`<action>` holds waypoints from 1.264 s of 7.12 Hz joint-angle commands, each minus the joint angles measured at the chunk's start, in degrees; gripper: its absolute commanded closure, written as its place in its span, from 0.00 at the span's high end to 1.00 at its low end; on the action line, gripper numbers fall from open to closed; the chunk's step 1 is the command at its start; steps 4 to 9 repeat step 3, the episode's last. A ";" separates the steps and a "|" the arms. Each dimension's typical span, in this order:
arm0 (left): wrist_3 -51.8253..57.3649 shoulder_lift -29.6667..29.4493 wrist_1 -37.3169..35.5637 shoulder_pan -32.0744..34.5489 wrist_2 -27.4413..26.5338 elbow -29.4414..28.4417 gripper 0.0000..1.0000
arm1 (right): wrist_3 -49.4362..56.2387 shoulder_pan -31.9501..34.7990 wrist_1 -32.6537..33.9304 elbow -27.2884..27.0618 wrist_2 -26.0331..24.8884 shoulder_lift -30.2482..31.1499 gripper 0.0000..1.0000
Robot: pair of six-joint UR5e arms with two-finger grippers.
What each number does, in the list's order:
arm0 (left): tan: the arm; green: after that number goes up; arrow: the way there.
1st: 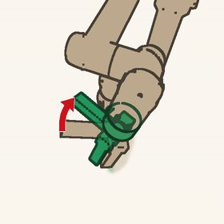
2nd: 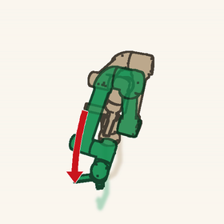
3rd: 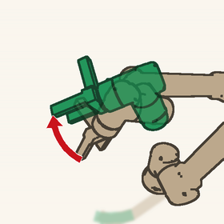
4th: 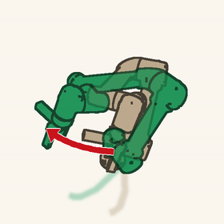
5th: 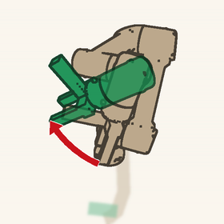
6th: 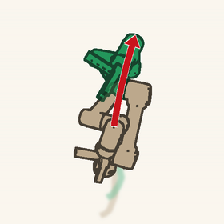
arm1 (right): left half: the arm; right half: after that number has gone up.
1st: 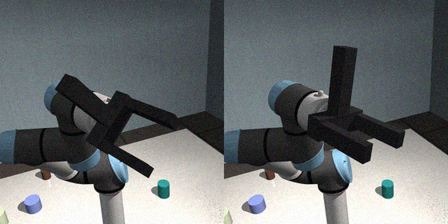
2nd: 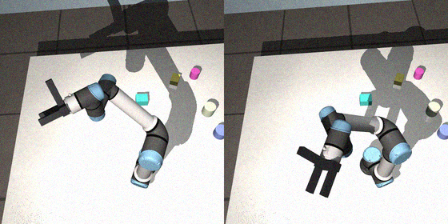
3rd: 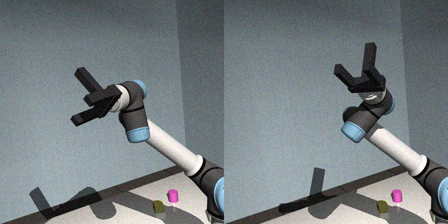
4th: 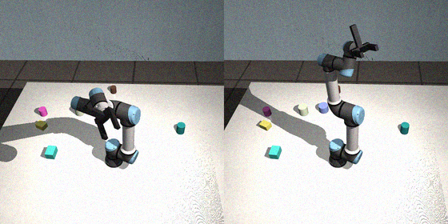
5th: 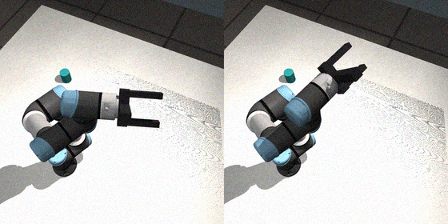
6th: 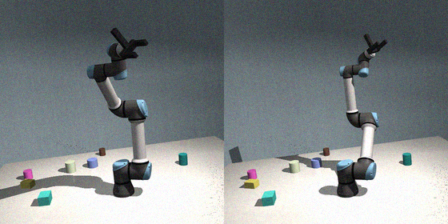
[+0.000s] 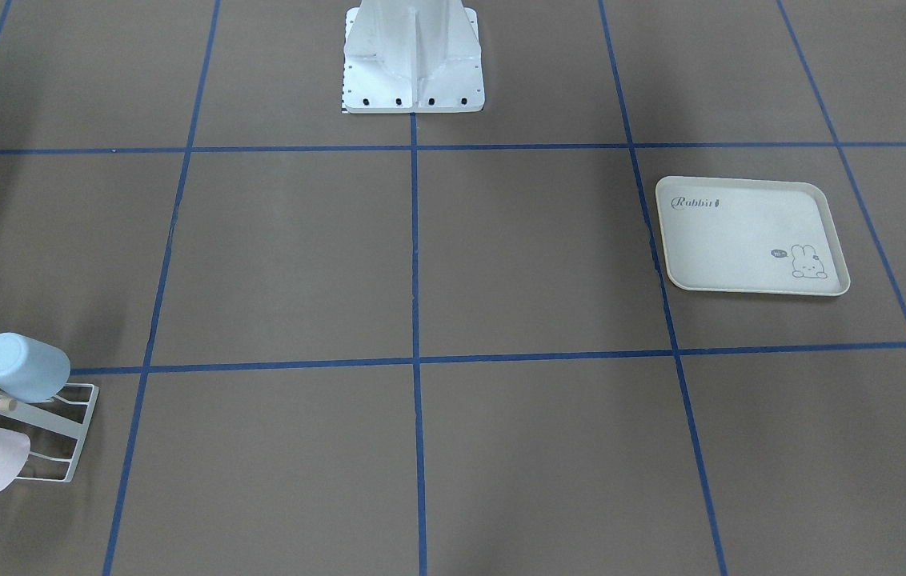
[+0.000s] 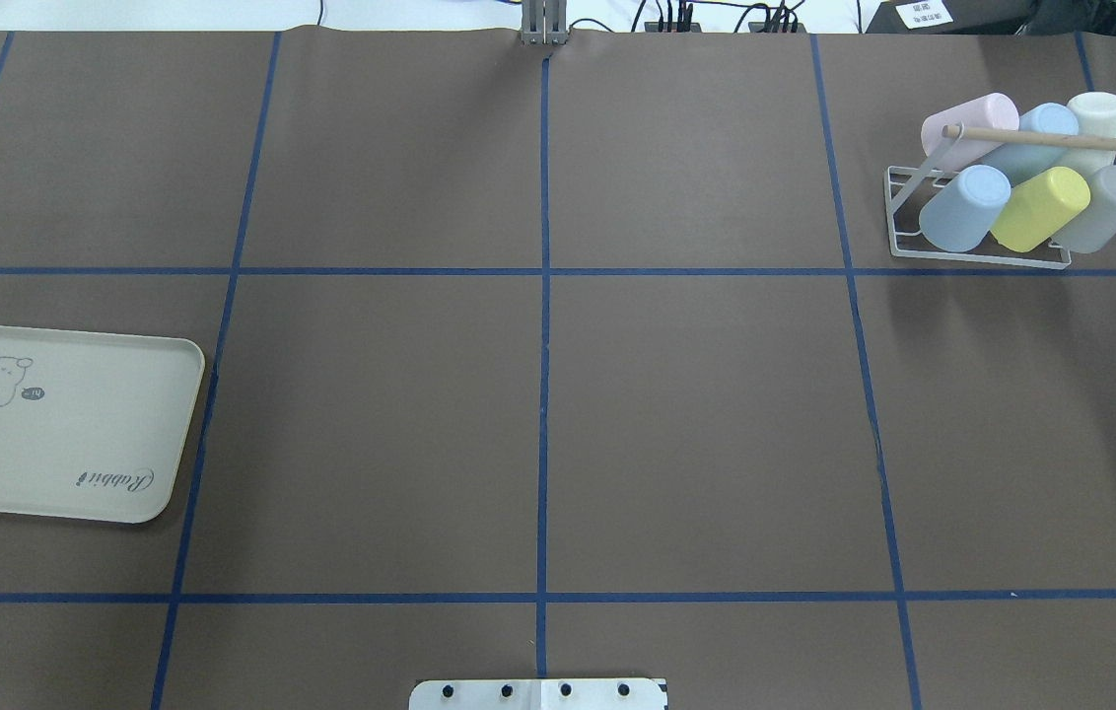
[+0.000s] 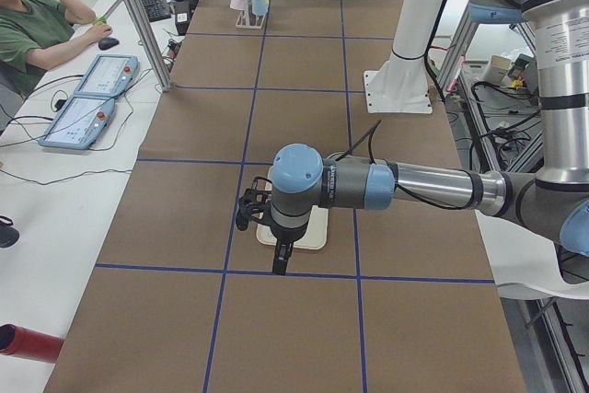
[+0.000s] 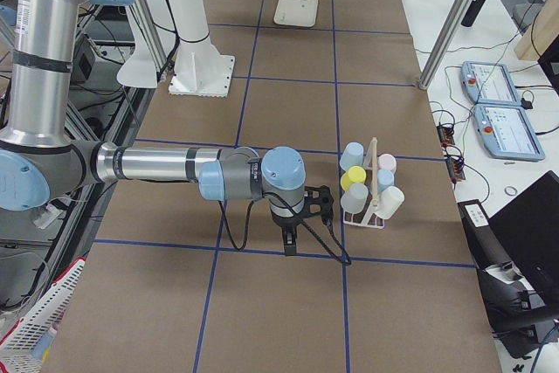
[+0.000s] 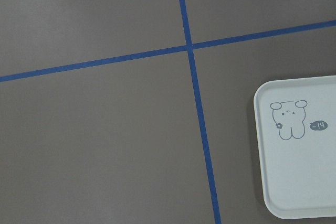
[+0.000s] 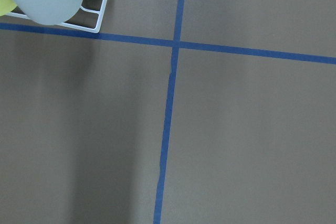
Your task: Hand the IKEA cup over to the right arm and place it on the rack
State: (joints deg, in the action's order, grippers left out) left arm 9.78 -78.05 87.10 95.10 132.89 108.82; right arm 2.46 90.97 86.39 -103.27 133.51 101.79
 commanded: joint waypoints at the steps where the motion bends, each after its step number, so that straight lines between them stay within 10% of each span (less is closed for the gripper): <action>1: -0.11 0.00 0.00 0.00 0.00 -0.01 1.00 | 0.00 0.00 0.00 0.00 0.00 0.07 1.00; 9: -0.02 0.00 0.00 0.00 0.08 0.25 1.00 | 0.00 0.00 0.00 0.09 0.70 0.07 1.00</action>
